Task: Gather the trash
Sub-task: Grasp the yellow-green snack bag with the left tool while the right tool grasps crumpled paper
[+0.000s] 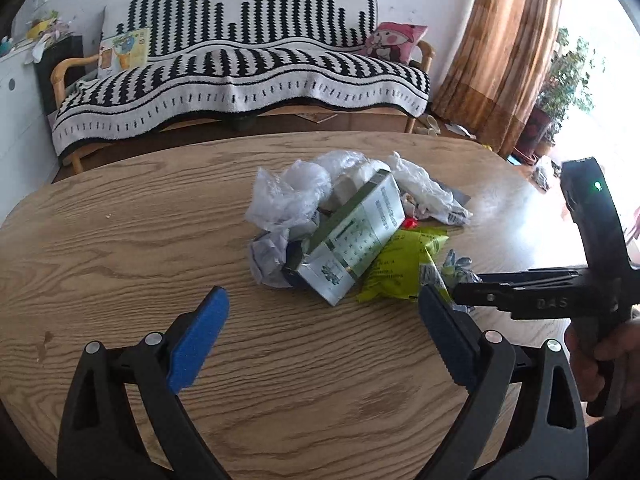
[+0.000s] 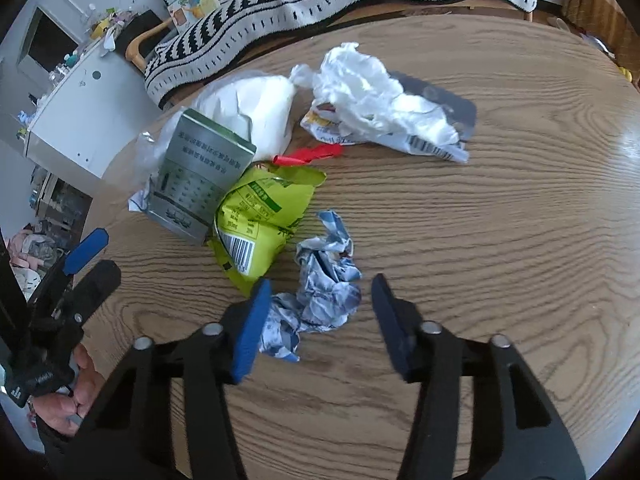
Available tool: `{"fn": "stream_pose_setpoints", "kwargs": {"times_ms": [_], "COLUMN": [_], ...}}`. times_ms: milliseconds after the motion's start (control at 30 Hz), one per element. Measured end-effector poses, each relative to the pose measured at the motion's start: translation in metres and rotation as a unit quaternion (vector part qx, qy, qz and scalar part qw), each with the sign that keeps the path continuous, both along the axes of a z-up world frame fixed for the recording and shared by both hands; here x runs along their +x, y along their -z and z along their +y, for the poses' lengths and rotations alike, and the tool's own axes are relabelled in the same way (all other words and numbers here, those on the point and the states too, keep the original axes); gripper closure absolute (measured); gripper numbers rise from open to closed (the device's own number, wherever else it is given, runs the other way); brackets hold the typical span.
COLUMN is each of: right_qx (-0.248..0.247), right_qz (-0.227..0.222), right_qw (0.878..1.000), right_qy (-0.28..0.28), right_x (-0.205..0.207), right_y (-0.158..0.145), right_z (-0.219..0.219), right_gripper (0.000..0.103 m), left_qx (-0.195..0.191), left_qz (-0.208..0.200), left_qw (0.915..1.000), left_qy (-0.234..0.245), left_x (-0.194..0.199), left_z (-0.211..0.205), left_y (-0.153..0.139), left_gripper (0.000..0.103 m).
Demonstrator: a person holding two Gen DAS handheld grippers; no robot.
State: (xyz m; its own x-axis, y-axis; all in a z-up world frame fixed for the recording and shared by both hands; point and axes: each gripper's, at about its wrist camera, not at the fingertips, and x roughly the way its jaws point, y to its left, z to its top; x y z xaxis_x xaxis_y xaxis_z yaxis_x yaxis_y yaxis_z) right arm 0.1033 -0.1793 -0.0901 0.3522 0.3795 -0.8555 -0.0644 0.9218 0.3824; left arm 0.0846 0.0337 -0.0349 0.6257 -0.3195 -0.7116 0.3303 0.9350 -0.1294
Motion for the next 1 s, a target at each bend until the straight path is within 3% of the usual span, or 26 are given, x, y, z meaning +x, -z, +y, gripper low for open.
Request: {"fn": "stream_pose_setpoints", "kwargs": {"times_ms": [33,67,400,533,733,800,1000], "right_qx": [0.006,0.006,0.002,0.0,0.002,0.001,0.0], "right_qz": [0.0,0.0,-0.018,-0.017,-0.022,-0.023,-0.033], "right_qw": [1.0,1.0,1.0,0.999,0.999,0.999,0.998], "right_qy": [-0.002,-0.003,0.018,0.029,0.037,0.04,0.049], "right_x": [0.0,-0.001,-0.017,-0.025,-0.038,-0.041,-0.058], "right_y": [-0.001,-0.002,-0.017,-0.017,-0.02,-0.021,-0.032], "right_z": [0.001,-0.002,-0.041,-0.059,-0.082,-0.088,-0.101], "right_gripper": [0.066,0.076,0.076,0.076,0.076,0.076,0.076], "left_qx": [0.001,0.002,0.02,0.038,0.065,0.068,0.066], "left_qz": [0.0,0.001,0.0,0.015,0.032,0.035,0.046], "left_qw": [1.0,1.0,0.9977,0.9969,0.9962,0.9961,0.996], "left_qy": [0.003,0.006,0.065,0.067,0.048,0.042,0.039], "left_x": [-0.001,0.0,0.006,0.016,0.027,0.029,0.022], "left_z": [-0.002,-0.007,-0.075,-0.099,-0.111,-0.111,-0.119], "left_y": [0.002,0.003,0.018,0.033,0.049,0.052,0.043], "left_gripper": [0.011,0.011,0.011,0.012,0.022,0.035,0.041]}}
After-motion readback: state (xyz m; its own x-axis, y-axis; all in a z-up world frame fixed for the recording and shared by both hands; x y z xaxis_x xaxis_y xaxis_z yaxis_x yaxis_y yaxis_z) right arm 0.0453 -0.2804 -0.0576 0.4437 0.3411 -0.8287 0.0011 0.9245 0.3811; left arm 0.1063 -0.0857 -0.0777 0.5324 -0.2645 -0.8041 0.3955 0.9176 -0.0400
